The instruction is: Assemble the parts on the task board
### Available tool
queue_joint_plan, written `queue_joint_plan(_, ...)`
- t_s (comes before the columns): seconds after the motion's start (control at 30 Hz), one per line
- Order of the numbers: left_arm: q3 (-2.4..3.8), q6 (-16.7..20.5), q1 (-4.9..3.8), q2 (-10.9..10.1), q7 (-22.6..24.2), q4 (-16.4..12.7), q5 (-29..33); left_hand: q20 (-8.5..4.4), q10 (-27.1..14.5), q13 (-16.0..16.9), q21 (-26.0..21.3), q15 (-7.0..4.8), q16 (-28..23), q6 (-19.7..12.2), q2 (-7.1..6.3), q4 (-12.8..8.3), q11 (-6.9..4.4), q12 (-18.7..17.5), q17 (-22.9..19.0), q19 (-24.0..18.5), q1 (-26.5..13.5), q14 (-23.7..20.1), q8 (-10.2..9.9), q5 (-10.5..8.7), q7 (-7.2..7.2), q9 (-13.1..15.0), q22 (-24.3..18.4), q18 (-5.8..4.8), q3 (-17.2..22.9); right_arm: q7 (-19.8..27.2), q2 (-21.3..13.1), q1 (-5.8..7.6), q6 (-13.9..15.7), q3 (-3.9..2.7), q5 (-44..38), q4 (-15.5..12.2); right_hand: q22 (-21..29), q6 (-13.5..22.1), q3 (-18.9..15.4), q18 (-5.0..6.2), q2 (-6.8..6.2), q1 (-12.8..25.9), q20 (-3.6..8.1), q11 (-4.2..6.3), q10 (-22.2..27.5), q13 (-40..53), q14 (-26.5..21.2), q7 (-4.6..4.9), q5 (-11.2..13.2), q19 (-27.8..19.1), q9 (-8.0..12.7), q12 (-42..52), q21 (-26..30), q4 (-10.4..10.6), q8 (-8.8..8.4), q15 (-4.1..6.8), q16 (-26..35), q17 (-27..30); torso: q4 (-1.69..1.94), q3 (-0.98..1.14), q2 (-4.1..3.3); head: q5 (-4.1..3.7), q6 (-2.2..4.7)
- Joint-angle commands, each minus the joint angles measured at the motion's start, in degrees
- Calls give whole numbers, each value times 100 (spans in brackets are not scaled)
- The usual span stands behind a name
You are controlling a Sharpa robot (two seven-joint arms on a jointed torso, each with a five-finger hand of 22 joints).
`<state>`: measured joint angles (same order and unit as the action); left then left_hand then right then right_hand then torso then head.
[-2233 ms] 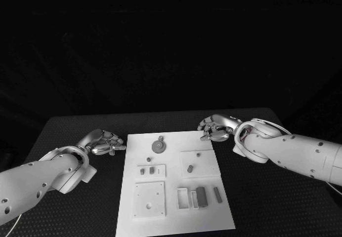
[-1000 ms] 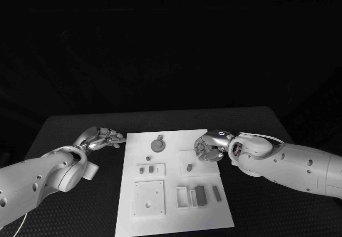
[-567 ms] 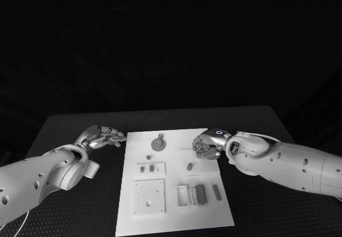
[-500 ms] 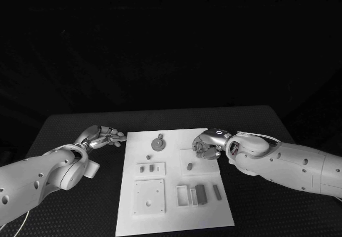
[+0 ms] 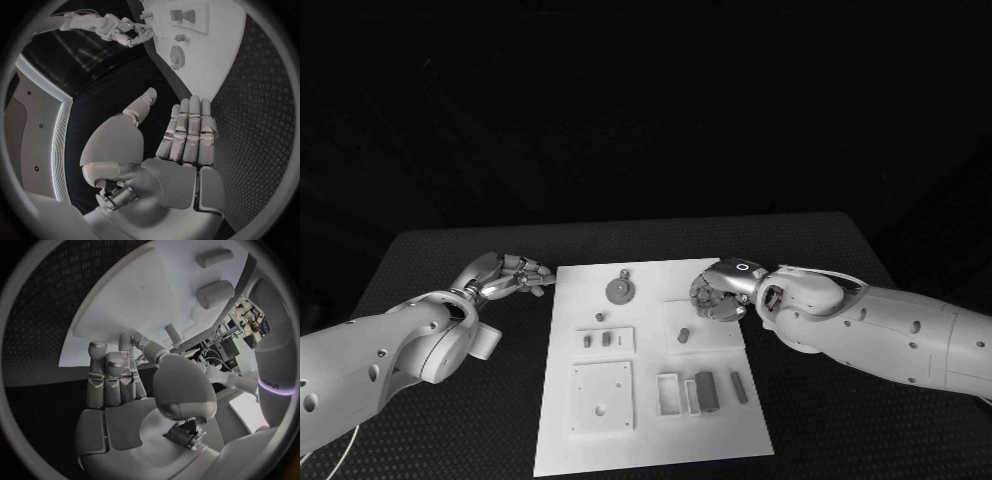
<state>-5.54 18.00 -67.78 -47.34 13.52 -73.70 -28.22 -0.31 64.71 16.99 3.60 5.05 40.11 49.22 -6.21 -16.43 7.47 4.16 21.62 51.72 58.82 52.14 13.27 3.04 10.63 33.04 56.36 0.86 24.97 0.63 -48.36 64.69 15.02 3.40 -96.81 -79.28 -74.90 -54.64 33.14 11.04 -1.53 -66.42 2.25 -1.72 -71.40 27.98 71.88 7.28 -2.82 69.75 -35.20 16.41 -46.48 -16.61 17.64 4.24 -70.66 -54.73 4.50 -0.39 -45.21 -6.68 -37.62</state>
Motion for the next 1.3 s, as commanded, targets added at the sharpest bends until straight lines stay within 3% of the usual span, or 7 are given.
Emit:
queue_joint_plan(0.03,4,-94,-2,13,8,-2,43,-2,39,-9,22,11,-30,-30,49,3,-1,-18,8,50,-26,27,18,-21,-5,-9,-12,18,-42,-136,-7,-59,-259,45,-332,88,-127,-65,29,396,-7,-88,-3,19,-49,13,2,6,-6,21,15,-3,-38,-9,19,50,14,-10,-2,0,1,-4,-9)
queue_joint_plan(0.17,4,-98,-2,16,5,0,43,-2,34,-14,21,11,-37,-35,49,1,1,-21,14,49,-25,27,17,-21,-3,-11,-19,16,-46,-144,-1,-59,-144,45,-371,103,-126,-106,54,396,-16,-104,-6,28,-76,28,10,-3,-6,27,25,-7,-47,-6,18,59,18,-16,-1,-2,1,-8,-16)
queue_joint_plan(0.53,4,-96,-2,39,10,2,43,-2,31,-21,21,12,-47,-39,54,2,4,-22,23,50,-23,29,18,-21,-2,-11,-30,15,-50,-66,34,-62,565,44,-212,61,-123,-277,101,396,-47,-107,-13,86,-242,99,51,-56,-6,58,49,9,-83,-7,28,115,40,-34,0,-1,1,-16,12)
queue_joint_plan(0.93,4,-94,-1,49,10,33,43,-3,31,-28,21,12,-57,-42,60,3,5,-22,34,52,-23,34,20,-21,-1,-12,-42,14,-55,-85,18,-60,674,38,-174,-11,-124,-327,119,396,-42,-123,-12,104,-295,121,59,-72,-5,60,55,8,-94,-8,30,134,54,-38,0,-1,2,-3,1)
queue_joint_plan(1.3,4,-116,1,88,9,63,43,-5,21,-40,23,10,-71,-58,69,5,9,-27,52,59,-27,41,17,-21,5,-17,-59,12,-64,-147,-7,-23,663,-40,-173,-95,-124,-368,120,396,-64,-123,-8,120,-343,142,68,-86,-5,62,56,9,-103,-8,33,150,62,-45,9,-4,3,19,5)
